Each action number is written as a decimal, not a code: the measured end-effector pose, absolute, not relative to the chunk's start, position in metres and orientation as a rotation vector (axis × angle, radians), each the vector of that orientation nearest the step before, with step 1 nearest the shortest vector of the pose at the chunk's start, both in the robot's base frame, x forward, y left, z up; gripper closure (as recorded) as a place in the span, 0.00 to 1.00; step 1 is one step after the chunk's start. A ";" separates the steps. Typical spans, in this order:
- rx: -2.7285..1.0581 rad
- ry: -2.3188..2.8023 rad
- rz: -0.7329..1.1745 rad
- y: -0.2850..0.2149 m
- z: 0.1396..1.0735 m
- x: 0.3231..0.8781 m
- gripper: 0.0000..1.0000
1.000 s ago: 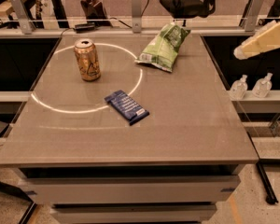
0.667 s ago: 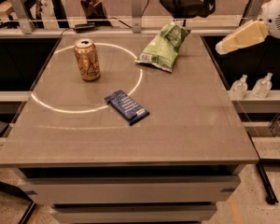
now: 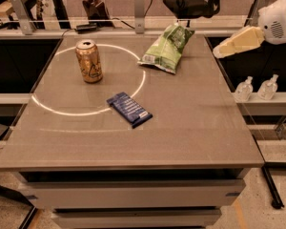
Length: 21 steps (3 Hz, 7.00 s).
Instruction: Move green jalapeno chip bag near rxbar blueberry
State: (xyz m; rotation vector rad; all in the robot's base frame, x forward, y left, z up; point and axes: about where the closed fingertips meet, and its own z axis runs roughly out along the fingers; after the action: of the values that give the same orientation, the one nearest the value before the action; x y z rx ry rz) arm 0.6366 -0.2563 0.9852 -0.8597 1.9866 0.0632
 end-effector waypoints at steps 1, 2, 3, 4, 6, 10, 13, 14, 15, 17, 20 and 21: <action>-0.852 1.995 0.078 -0.244 0.955 0.660 0.00; -0.822 1.994 0.071 -0.231 0.939 0.678 0.00; -0.800 2.000 0.113 -0.211 0.929 0.696 0.00; -0.825 1.996 0.181 -0.180 0.925 0.709 0.00; -0.875 2.019 0.296 -0.143 0.900 0.740 0.00; -0.779 2.027 0.434 -0.119 0.858 0.803 0.19; -0.888 2.029 0.463 -0.111 0.848 0.804 0.87; -1.039 1.909 0.567 -0.109 0.875 0.776 1.00; -1.242 1.835 0.611 -0.112 0.896 0.725 1.00; -1.318 1.846 0.656 -0.105 0.886 0.707 1.00; -1.287 1.884 0.761 -0.055 0.882 0.666 1.00; -1.297 1.905 0.830 -0.044 0.871 0.645 1.00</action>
Offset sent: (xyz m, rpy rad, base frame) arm 0.0663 0.0373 -0.0636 0.0375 -0.0191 -0.0680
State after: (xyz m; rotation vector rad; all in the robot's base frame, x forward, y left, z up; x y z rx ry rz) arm 0.6449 -0.0436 0.8712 -1.2966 1.9054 0.8296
